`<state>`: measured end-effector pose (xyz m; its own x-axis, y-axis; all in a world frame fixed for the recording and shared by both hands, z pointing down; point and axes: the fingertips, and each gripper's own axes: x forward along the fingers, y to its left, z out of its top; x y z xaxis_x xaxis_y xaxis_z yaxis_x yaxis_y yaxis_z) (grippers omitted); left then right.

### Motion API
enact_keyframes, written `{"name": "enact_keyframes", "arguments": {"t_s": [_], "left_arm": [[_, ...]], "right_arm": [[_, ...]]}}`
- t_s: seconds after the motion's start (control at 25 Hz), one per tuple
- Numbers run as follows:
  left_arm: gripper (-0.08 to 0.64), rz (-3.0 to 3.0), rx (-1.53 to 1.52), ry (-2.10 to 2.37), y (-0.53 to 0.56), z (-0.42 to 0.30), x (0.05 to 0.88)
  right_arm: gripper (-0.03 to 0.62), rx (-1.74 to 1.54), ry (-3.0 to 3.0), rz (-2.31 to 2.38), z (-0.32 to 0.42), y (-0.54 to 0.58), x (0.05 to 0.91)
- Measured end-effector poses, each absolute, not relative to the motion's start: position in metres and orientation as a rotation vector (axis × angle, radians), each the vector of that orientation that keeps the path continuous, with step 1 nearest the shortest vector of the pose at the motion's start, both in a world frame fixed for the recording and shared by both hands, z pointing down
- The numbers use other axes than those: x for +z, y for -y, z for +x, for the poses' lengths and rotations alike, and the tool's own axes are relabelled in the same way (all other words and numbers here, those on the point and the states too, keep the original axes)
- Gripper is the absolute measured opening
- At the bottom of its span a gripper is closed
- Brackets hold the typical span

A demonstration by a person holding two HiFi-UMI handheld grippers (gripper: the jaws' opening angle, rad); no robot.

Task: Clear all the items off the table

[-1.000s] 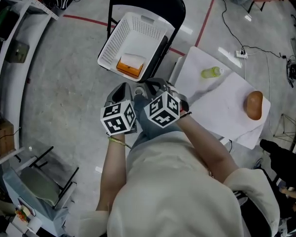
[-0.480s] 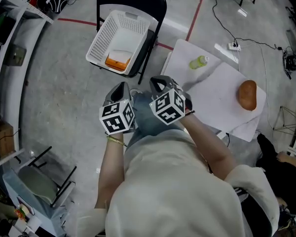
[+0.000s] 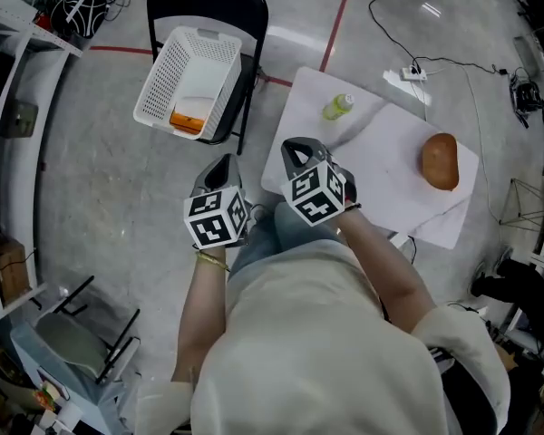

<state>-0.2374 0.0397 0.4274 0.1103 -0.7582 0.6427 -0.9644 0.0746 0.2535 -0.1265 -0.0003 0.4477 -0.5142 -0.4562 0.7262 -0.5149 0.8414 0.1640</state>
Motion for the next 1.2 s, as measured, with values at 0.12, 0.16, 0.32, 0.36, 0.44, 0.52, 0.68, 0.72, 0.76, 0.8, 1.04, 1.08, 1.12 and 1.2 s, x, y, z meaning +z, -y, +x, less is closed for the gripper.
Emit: {"name": "enact_keyframes", "arguments": {"t_s": [0.12,0.16,0.32,0.36,0.44,0.52,0.68,0.72,0.76,0.8,1.04,1.08,1.12,1.2], "left_arm": [[0.008,1.731,0.392,1.683,-0.029,-0.218,0.425],[0.008,1.731,0.393,1.681,-0.026,-0.212,0.425],[0.008,1.729,0.392,1.671,-0.012,-0.182,0.428],[0.008,1.728,0.389,1.669,-0.009,-0.176,0.429],[0.009,1.725,0.385,1.670,-0.004,-0.164,0.431],[0.008,1.717,0.378,1.671,0.002,-0.154,0.434],[0.008,1.705,0.376,1.664,0.009,-0.133,0.443],[0.008,1.704,0.381,1.662,0.011,-0.128,0.446],[0.008,1.703,0.385,1.658,0.013,-0.124,0.449],[0.009,1.700,0.388,1.655,0.015,-0.120,0.453],[0.009,1.666,0.394,1.649,0.022,-0.104,0.483],[0.009,1.661,0.399,1.646,0.023,-0.101,0.489],[0.009,1.657,0.404,1.643,0.024,-0.098,0.495],[0.008,1.650,0.414,1.637,0.026,-0.094,0.506]], "right_arm": [[-0.002,0.120,2.183,0.726,-0.104,0.009,0.449],[-0.002,0.130,2.182,0.730,-0.097,0.011,0.448],[-0.002,0.148,2.174,0.736,-0.067,0.019,0.453],[-0.002,0.151,2.171,0.736,-0.060,0.022,0.455],[-0.002,0.162,2.168,0.740,-0.047,0.027,0.459],[-0.002,0.183,2.166,0.745,-0.035,0.032,0.464],[-0.002,0.227,2.161,0.759,-0.009,0.041,0.475],[-0.002,0.236,2.162,0.764,-0.003,0.043,0.479],[-0.002,0.245,2.162,0.768,0.002,0.045,0.482],[-0.002,0.252,2.162,0.772,0.008,0.048,0.487],[-0.002,0.307,2.150,0.793,0.035,0.066,0.524],[-0.002,0.317,2.149,0.794,0.040,0.069,0.532],[-0.002,0.325,2.148,0.794,0.044,0.071,0.539],[0.000,0.344,2.145,0.795,0.053,0.078,0.556]]}}
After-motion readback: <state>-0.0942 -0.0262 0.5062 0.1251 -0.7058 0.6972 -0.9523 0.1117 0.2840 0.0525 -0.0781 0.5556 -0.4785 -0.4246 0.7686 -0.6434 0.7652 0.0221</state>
